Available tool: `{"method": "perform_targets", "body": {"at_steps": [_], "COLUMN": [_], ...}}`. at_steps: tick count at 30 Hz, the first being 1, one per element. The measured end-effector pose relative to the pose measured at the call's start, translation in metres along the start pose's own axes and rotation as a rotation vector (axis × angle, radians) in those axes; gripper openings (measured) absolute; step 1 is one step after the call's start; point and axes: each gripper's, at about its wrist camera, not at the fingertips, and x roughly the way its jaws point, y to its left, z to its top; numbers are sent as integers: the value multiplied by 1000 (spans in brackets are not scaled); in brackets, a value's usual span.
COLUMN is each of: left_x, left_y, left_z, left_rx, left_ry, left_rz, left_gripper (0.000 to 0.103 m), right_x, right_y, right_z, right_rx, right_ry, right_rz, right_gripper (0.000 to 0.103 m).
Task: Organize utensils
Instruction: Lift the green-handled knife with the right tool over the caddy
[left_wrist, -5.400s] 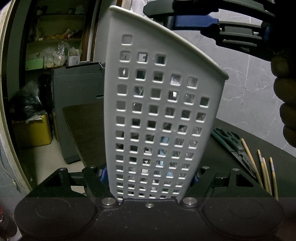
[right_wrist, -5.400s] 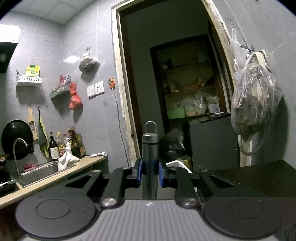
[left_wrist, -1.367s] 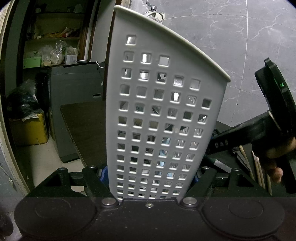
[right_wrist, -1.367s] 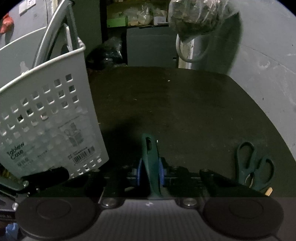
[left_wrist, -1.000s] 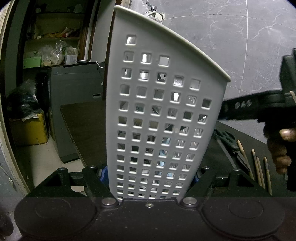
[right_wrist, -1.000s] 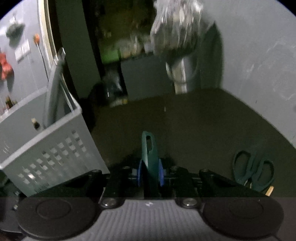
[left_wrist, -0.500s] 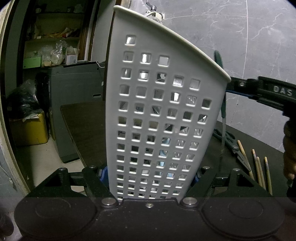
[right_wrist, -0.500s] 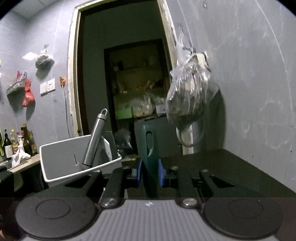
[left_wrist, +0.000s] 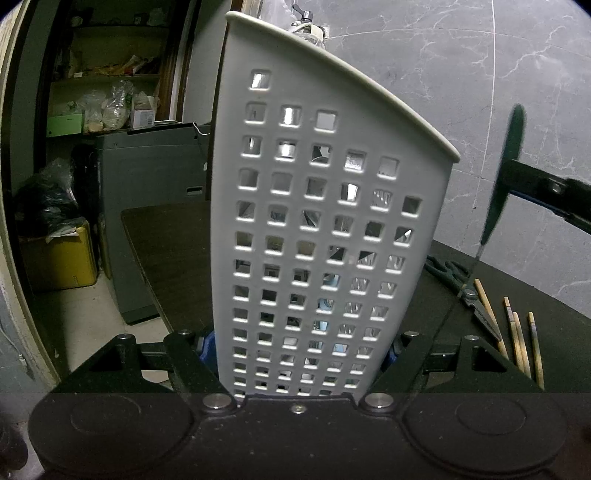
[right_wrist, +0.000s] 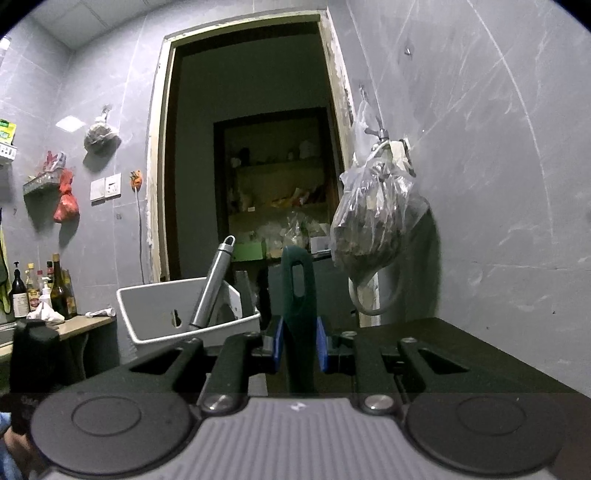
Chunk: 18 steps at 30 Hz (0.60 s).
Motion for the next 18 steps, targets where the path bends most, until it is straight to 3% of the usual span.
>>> {"method": "perform_targets", "body": {"at_steps": [18], "left_x": [1], "left_y": [3], "left_z": [1], "left_rx": [1], "left_ry": [1], "left_rz": [7], "left_gripper": [77], "right_x": [-32], "right_y": [0], "right_z": [-9], "right_rx": [26], "right_ry": [-31], "right_rz": [-7], "right_gripper": [22]}}
